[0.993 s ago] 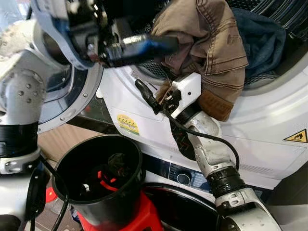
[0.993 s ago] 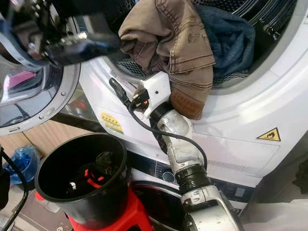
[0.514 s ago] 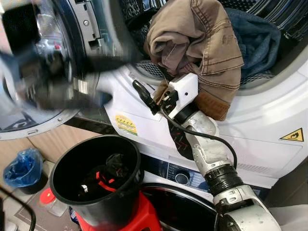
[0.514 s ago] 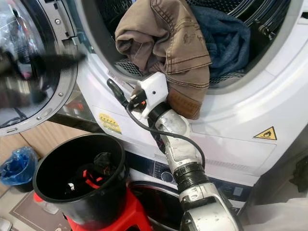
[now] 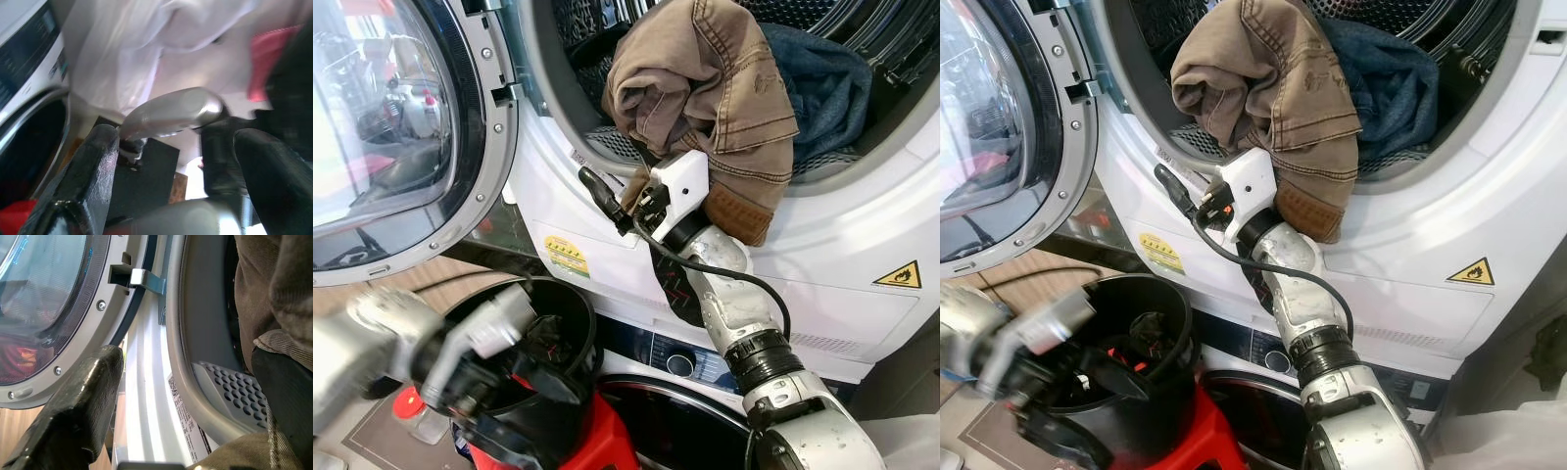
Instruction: Clothes washing
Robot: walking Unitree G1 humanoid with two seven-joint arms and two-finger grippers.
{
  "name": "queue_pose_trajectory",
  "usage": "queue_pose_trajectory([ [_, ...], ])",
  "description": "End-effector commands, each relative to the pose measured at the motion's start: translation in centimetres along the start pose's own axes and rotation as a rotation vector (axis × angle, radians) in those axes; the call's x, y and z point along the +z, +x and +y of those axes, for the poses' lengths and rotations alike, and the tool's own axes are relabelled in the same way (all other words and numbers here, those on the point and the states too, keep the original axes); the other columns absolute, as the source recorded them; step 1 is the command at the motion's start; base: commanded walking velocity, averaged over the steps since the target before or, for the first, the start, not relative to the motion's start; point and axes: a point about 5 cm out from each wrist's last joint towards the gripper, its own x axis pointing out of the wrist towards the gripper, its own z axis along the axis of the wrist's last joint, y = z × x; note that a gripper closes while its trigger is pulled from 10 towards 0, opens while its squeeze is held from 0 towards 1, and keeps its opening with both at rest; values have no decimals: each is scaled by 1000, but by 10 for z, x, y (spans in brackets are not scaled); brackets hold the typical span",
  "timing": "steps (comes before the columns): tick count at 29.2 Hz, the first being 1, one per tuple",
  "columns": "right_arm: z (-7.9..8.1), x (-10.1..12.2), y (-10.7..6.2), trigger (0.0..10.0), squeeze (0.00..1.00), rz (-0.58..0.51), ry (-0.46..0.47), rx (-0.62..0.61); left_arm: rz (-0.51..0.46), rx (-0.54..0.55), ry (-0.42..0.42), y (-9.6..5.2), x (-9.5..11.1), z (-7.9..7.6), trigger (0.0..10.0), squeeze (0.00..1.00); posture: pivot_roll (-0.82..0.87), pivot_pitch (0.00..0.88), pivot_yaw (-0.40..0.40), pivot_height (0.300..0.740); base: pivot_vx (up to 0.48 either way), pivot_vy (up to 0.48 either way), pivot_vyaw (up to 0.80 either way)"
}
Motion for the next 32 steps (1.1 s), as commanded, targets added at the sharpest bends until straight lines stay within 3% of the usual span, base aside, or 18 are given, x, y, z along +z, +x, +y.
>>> queue_pose_trajectory([
  [1, -7, 17, 9, 10000, 0, -52, -38, -10, 38, 95, -11, 5, -15, 13, 10000, 0, 56, 0, 129, 740, 0, 0, 0],
  [3, -8, 26, 16, 10000, 0, -69, -75, -2, 35, 185, -34, 24, -34, 30, 10000, 0, 52, 0, 128, 740, 0, 0, 0],
  [4, -8, 26, 16, 10000, 0, -69, -75, -2, 35, 185, -34, 24, -34, 30, 10000, 0, 52, 0, 128, 740, 0, 0, 0],
  [7, -9, 40, 26, 10000, 0, -96, -134, 6, 79, 237, -29, 51, -57, 38, 10000, 0, 48, 0, 124, 740, 0, 0, 0],
  [10, -12, 55, 37, 10000, 0, -120, -190, -4, 36, 275, -51, 63, -60, 42, 10000, 0, 50, 0, 120, 740, 0, 0, 0],
  [12, -12, 58, 40, 10000, 0, -125, -201, -7, 28, 281, -54, 65, -60, 43, 10000, 0, 50, 0, 120, 740, 0, 0, 0],
  [17, -17, 94, 64, 10000, 0, -143, -369, -22, 6, 282, -29, 73, -62, 44, 10000, 0, 56, 0, 111, 740, 0, 0, 0],
  [21, -14, 117, 84, 10000, 0, -132, -410, -52, -15, 322, 0, 77, -59, 47, 10000, 0, 62, 0, 100, 740, 0, 0, 0],
  [26, -6, 126, 98, 10000, 0, -86, -436, -99, -33, 325, 6, 87, -57, 46, 10000, 0, 80, 0, 87, 740, 0, 0, 0],
  [32, 1, 119, 106, 10000, 0, 35, -482, -153, -43, 355, 20, 95, -57, 44, 10000, 0, 110, 0, 68, 740, 0, 0, 0],
])
